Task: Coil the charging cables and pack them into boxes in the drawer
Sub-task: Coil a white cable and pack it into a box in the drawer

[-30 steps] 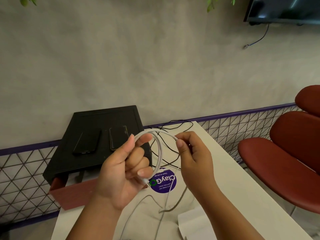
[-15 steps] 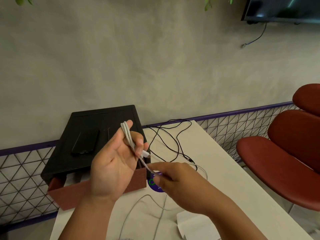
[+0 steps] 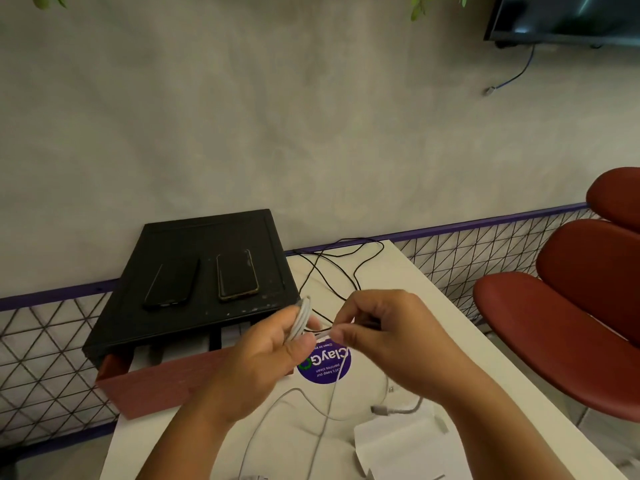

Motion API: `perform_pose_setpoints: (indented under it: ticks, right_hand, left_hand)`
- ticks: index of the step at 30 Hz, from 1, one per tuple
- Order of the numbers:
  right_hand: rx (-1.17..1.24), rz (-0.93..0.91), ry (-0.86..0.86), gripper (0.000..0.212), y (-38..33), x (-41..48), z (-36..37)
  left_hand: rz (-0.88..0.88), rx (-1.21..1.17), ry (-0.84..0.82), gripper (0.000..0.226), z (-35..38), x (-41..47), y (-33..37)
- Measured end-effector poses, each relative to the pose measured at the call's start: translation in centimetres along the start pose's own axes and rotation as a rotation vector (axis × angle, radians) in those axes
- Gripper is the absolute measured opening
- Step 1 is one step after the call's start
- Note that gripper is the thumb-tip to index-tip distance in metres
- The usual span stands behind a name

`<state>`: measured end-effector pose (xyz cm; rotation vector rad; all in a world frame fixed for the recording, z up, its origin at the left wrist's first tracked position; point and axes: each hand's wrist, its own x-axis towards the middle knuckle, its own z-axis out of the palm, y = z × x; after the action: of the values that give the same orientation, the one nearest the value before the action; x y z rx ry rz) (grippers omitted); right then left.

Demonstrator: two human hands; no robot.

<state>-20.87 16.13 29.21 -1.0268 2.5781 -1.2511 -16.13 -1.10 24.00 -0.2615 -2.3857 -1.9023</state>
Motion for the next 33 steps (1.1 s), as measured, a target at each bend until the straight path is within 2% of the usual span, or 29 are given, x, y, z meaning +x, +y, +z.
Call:
perform_pose_setpoints:
  ticks: [6,10,14,16,17,18,20,23,27,29,33]
  right_hand:
    - [0.157,-0.024,0.284,0.019,1.6,0.7,-0.5]
    - [0.111,-0.026,0.325,0.021,2.9,1.3,-0.1]
    - [0.033,0.01,0.327,0.011,4.5,1.6,0.9]
    - [-0.006,0.053,0.31,0.017,5.3,1.7,1.3]
    - [-0.014,0.075,0.304,0.018,5.6,1.7,1.5]
    - [-0.021,0.094,0.3,0.019,6.0,1.7,1.7]
    - [-0.049,0.122,0.277,0.021,6.7,1.7,2.2]
    - [-0.076,0.141,0.226,0.023,7.6,1.6,3.0]
    - [-0.174,0.154,0.199,0.026,8.1,1.7,3.1]
    - [-0.203,0.167,0.129,0.027,8.2,1.7,3.1]
    - [-0.16,0.197,-0.016,0.013,8.2,1.3,3.6]
  left_hand:
    - [0.039,-0.112,-0.029,0.029,-0.6,-0.3,-0.3]
    - [0.044,-0.463,-0.034,0.04,-1.0,-0.4,-0.5]
    - [0.027,-0.802,-0.04,0.041,-1.7,-0.3,-0.8]
    - [0.061,-1.08,-0.218,0.033,-2.3,0.3,-1.3]
    - [0.065,-1.201,-0.313,0.04,-2.5,0.5,-1.2]
    - [0.064,-1.261,-0.307,0.048,-2.6,0.5,-1.3]
    - [0.05,-1.284,-0.276,0.055,-2.7,0.5,-1.8]
    - [0.096,-1.311,-0.343,0.056,-2.7,0.6,-2.3]
    - [0.089,-1.336,-0.356,0.059,-2.8,0.7,-2.4]
    - [0.104,-1.342,-0.36,0.06,-2.8,0.9,-2.4]
    - [0.119,-1.349,-0.386,0.063,-2.4,1.1,-2.7]
